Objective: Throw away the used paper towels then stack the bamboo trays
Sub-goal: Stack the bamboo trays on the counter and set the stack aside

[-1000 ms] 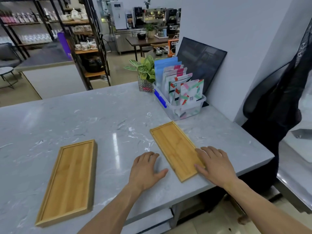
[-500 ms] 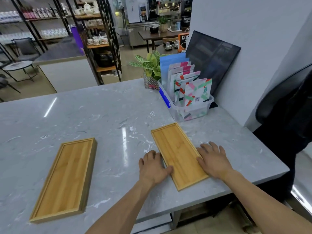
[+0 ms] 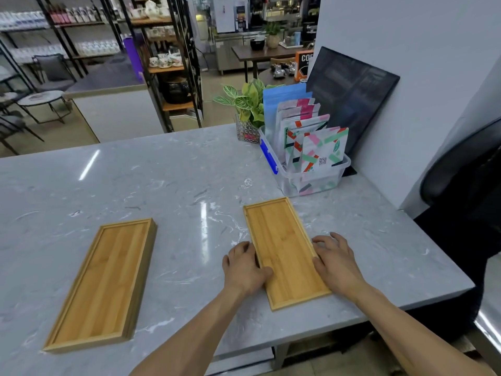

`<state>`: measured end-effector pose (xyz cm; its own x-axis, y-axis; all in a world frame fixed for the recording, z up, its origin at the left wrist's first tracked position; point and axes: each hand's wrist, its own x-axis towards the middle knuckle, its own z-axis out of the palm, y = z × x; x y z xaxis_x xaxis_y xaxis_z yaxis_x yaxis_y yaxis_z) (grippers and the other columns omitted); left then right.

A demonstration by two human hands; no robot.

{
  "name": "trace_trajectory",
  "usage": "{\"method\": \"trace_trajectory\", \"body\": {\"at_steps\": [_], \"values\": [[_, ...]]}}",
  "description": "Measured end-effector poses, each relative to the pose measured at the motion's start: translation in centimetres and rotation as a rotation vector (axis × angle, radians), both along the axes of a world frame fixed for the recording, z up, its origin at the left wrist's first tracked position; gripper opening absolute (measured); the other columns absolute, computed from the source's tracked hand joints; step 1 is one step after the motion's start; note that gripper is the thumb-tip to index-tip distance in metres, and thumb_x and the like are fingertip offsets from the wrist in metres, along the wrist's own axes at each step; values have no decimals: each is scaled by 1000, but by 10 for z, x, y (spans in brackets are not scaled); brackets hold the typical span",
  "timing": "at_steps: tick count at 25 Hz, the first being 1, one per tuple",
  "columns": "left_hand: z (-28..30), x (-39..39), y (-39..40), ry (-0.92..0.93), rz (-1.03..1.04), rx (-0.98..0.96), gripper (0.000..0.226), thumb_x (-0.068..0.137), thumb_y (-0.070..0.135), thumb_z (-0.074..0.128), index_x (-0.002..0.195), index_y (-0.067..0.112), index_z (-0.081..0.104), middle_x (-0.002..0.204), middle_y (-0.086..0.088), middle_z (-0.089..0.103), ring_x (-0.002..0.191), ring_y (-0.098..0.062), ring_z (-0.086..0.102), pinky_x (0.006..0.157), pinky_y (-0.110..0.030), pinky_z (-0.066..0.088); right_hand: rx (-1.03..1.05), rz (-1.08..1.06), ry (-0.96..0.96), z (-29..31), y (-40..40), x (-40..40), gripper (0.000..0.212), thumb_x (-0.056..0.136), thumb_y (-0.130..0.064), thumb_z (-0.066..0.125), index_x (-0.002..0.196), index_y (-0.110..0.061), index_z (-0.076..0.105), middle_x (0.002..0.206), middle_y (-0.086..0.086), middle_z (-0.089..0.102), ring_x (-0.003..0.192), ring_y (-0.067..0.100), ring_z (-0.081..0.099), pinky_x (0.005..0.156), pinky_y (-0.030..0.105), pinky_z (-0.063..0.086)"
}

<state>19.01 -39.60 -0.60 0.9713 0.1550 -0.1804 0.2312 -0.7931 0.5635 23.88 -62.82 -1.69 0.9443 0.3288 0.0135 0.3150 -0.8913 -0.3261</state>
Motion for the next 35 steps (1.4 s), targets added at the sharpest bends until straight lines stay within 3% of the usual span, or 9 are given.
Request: {"method": "trace_trajectory", "body": {"at_steps": [7, 12, 16, 22, 28, 32, 35], "values": [[16, -7, 37, -61, 90, -38, 55, 58, 47, 58, 110, 30, 59, 114, 6, 59, 113, -20, 50, 100, -46, 38, 134, 39, -69, 12, 39, 8, 27, 90, -26, 53, 114, -21, 64, 147, -6, 36, 143, 25, 4, 114, 43, 17], [33, -21, 83, -111, 183, -43, 61, 61, 43, 64, 120, 26, 59, 120, 6, 58, 115, -18, 49, 96, -39, 38, 137, 135, -116, 23, 90, 13, 31, 88, -26, 53, 116, -21, 64, 150, -4, 33, 142, 25, 1, 115, 44, 16], [47, -39, 132, -119, 252, -35, 66, 62, 42, 68, 125, 25, 58, 128, 4, 55, 121, -19, 48, 103, -41, 38, 173, 202, -123, 34, 143, 8, 28, 89, -28, 53, 112, -20, 66, 153, -4, 30, 144, 26, -1, 115, 45, 15], [67, -74, 218, -113, 300, 31, 62, 60, 47, 63, 119, 31, 61, 127, 3, 57, 118, -20, 51, 101, -45, 42, 220, 242, -108, 49, 236, -18, 29, 87, -29, 57, 108, -12, 68, 159, -3, 20, 146, 28, -4, 115, 48, 13], [68, -106, 309, -107, 291, 49, 66, 61, 45, 64, 121, 20, 61, 125, 0, 59, 118, -23, 52, 97, -41, 45, 226, 213, -61, 53, 326, -61, 31, 89, -32, 54, 112, -16, 67, 159, -1, 21, 146, 26, -4, 117, 46, 12], [58, -120, 355, -47, 269, -9, 87, 56, 48, 63, 138, 21, 48, 152, 1, 37, 138, -23, 34, 109, -48, 37, 204, 157, -52, 41, 362, -93, 31, 89, -33, 53, 115, -22, 66, 158, 0, 23, 146, 26, -2, 117, 45, 13], [47, -125, 375, -12, 213, -33, 89, 59, 45, 67, 141, 19, 44, 157, 1, 26, 142, -21, 26, 111, -48, 33, 191, 109, -37, 32, 376, -114, 30, 89, -33, 53, 115, -26, 66, 159, 2, 22, 146, 27, -3, 118, 46, 13]]}}
